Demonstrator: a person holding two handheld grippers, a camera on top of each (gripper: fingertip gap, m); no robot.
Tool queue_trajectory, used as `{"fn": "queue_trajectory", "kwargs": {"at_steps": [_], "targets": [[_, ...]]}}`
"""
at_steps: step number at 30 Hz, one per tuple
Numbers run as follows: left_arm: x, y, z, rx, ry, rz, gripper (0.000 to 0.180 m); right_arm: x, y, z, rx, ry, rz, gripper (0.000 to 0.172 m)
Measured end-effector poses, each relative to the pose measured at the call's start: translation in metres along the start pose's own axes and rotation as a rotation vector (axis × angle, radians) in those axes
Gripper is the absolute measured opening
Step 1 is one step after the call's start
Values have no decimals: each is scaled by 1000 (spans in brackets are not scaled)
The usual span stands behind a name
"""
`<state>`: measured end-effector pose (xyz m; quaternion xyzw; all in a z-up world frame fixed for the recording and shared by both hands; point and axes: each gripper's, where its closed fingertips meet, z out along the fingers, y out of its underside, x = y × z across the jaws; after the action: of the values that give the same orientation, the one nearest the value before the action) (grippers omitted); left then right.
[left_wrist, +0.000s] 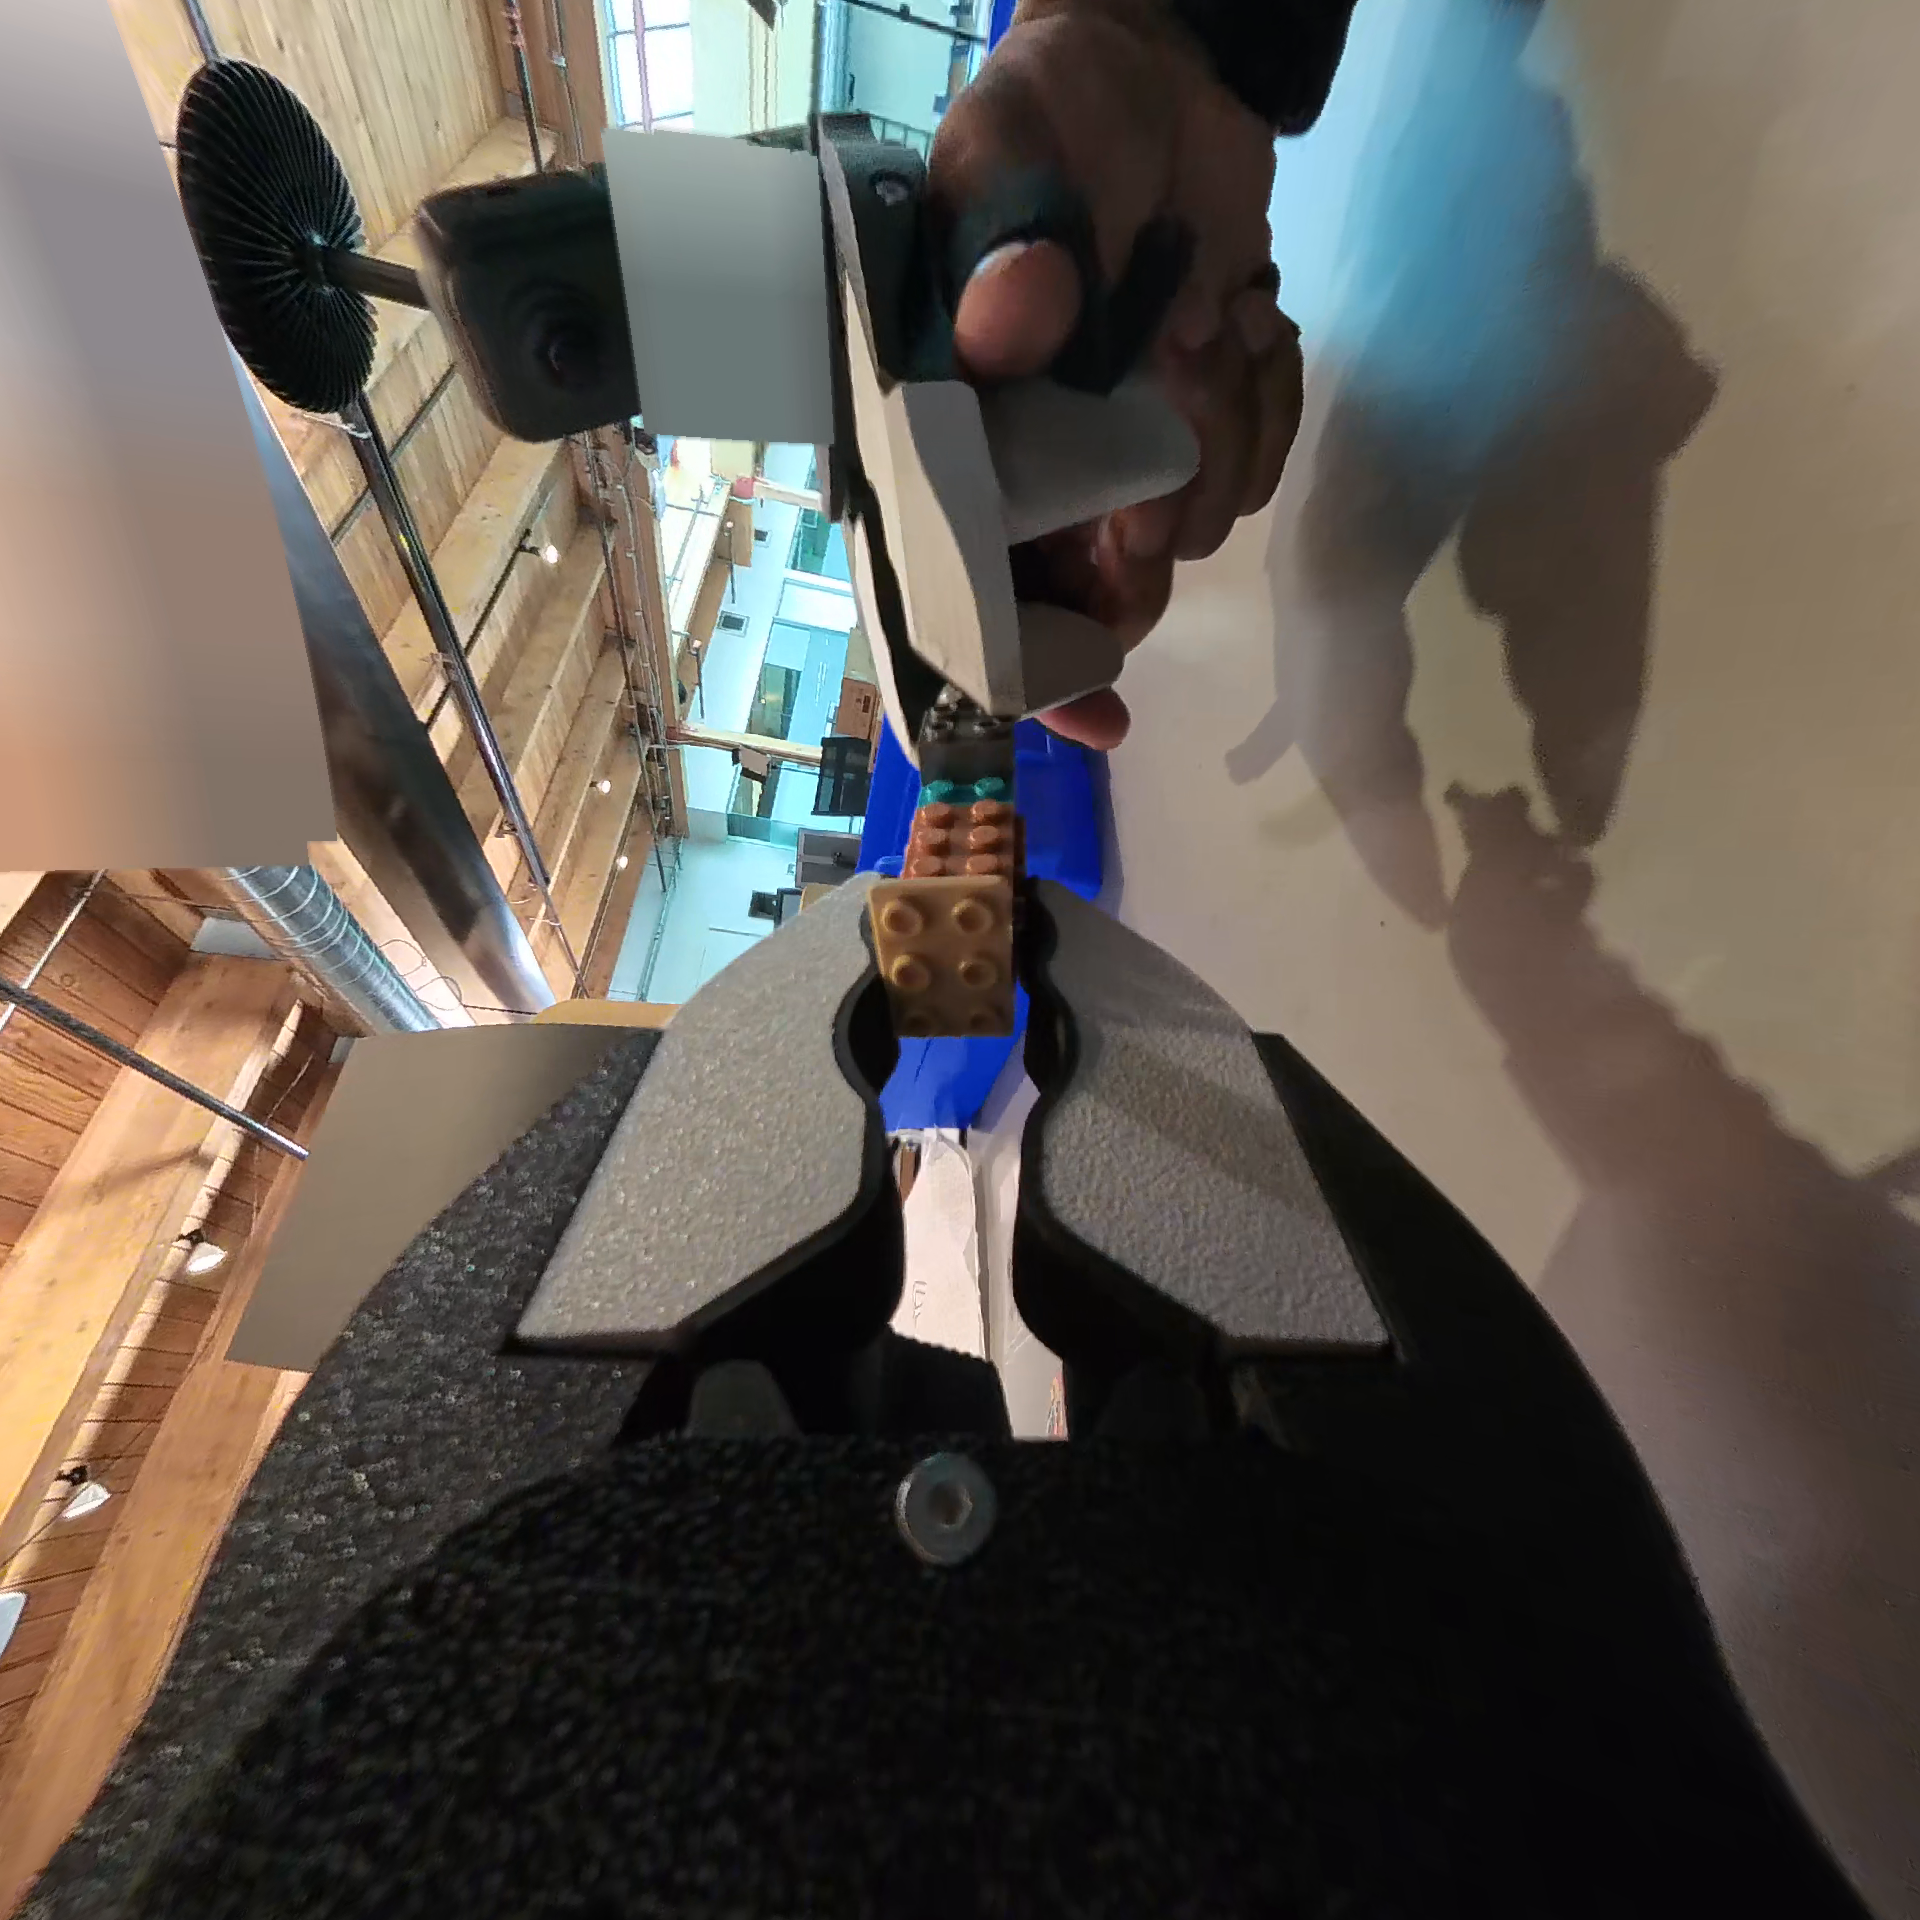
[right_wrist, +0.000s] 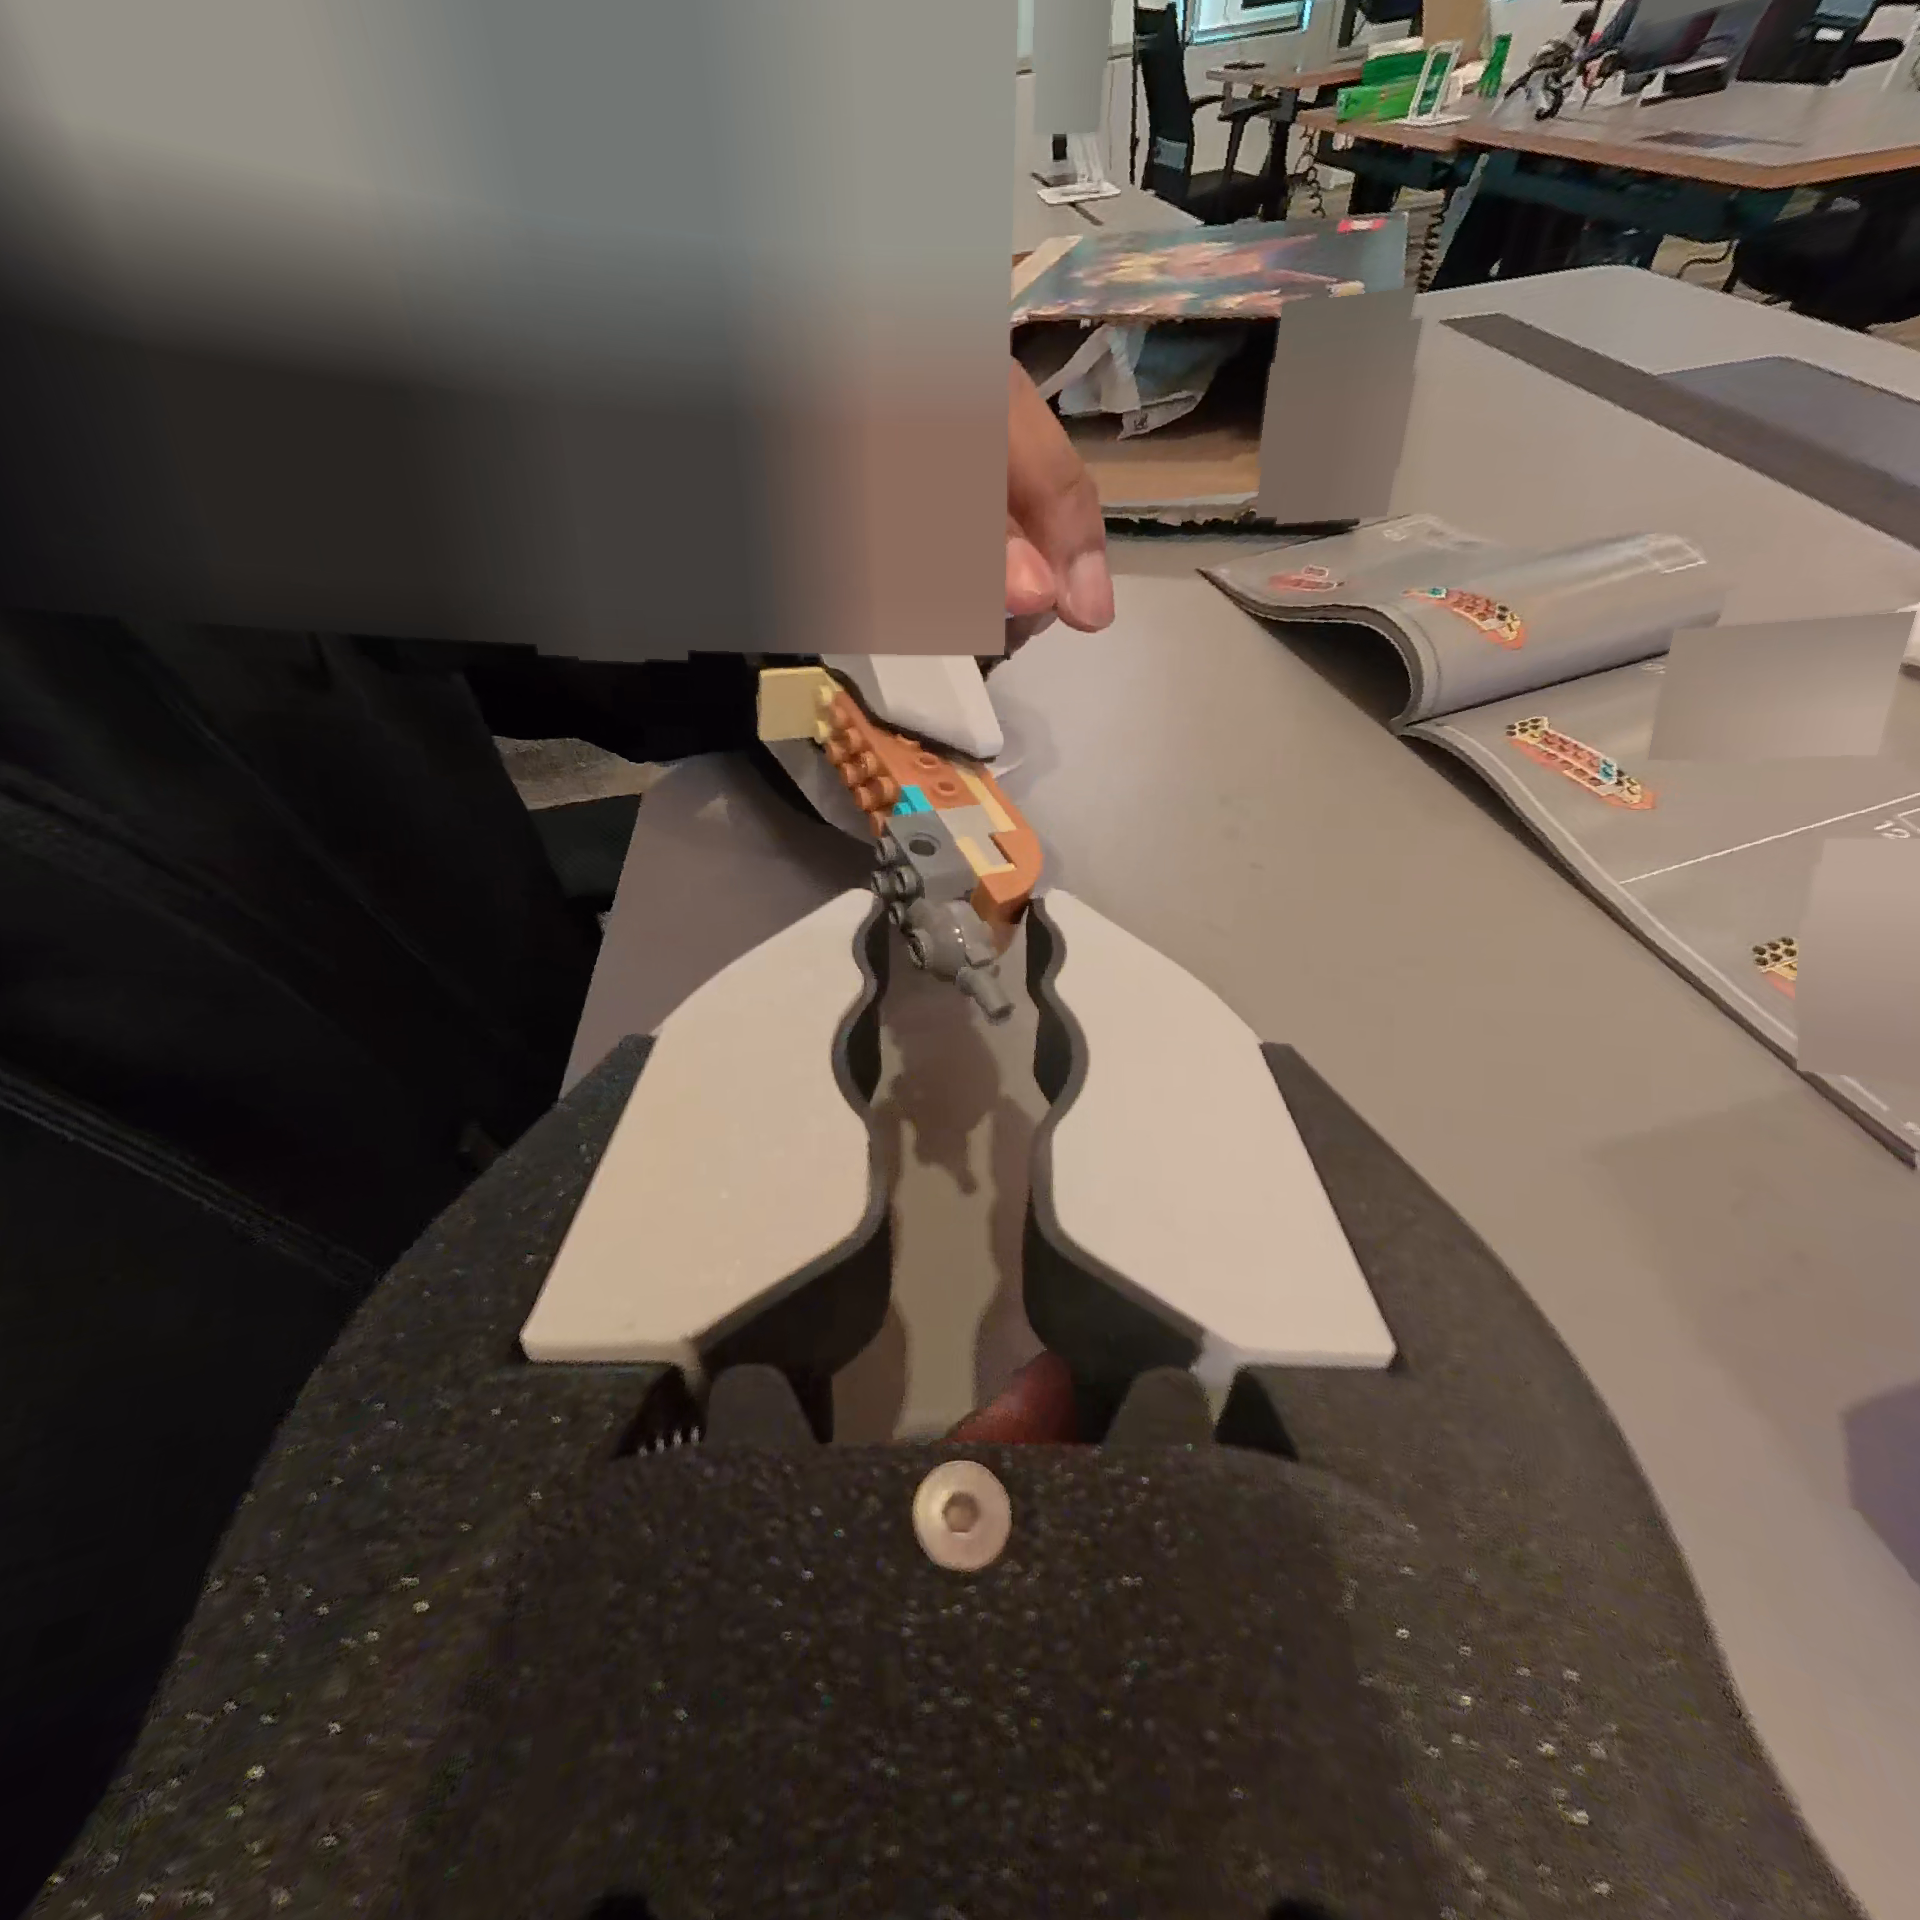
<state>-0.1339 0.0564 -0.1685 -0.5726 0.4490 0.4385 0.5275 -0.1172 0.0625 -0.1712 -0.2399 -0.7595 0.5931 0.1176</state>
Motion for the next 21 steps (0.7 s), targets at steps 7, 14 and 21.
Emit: {"fn": "queue_trajectory", "kwargs": {"at_steps": [7, 14, 21], "targets": [[4, 0, -1, -9, 12, -2, 20, 0, 4, 2, -43, 11, -10, 25], [5, -3, -3, 8, 36, -53, 20, -2, 4, 2, -53, -10, 23, 25], [20, 11, 8, -30, 185, -365, 21, 17, 10, -2, -76, 103, -52, 44]]}}
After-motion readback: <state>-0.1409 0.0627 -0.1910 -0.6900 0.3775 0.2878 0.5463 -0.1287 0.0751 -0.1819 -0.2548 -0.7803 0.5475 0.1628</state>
